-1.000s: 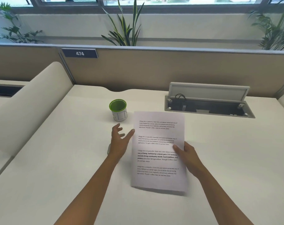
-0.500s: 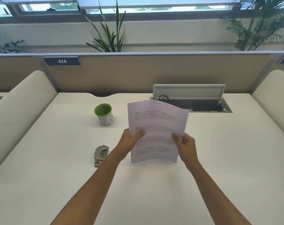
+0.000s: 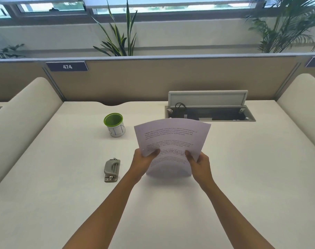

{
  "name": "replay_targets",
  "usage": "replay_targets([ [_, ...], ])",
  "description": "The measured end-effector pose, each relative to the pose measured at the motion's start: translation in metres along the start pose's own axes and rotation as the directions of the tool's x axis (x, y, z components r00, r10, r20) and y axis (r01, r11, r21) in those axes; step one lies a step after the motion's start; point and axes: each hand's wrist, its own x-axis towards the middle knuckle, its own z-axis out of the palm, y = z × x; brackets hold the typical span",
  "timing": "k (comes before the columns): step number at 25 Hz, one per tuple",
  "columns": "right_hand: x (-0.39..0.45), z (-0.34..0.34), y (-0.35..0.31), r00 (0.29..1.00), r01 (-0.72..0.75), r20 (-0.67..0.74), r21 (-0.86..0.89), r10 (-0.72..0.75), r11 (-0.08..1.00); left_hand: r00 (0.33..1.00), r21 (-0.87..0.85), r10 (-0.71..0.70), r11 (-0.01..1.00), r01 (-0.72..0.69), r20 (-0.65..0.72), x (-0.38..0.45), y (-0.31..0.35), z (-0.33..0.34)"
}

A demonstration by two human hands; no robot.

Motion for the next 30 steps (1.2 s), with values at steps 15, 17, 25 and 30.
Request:
replay_targets([
  [15, 0.001, -0.005, 0.015, 0.991, -0.101, 0.084, -0.087, 0.108, 0.991, 0.998, 0.032, -0.054, 0.998, 0.054, 0.016, 0.002, -0.025, -0.003],
  [17, 0.001, -0.007, 0.015, 0.99, -0.106, 0.083, -0.102, 0.114, 0.989, 0.997, 0.076, -0.06, 0.995, 0.057, 0.043, 0.004, -0.026, -0.004],
  [25, 0.022, -0.045, 0.028, 0.962, -0.233, 0.074, -0.286, 0.264, 0.929, 0.909, 0.25, -0.346, 0.925, 0.288, 0.233, 0.03, -0.022, 0.023],
  [30, 0.035, -0.088, 0.046, 0.939, -0.331, -0.049, -0.391, 0.34, 0.859, 0.853, 0.226, -0.449, 0.889, 0.397, 0.266, 0.037, -0.045, 0.07],
])
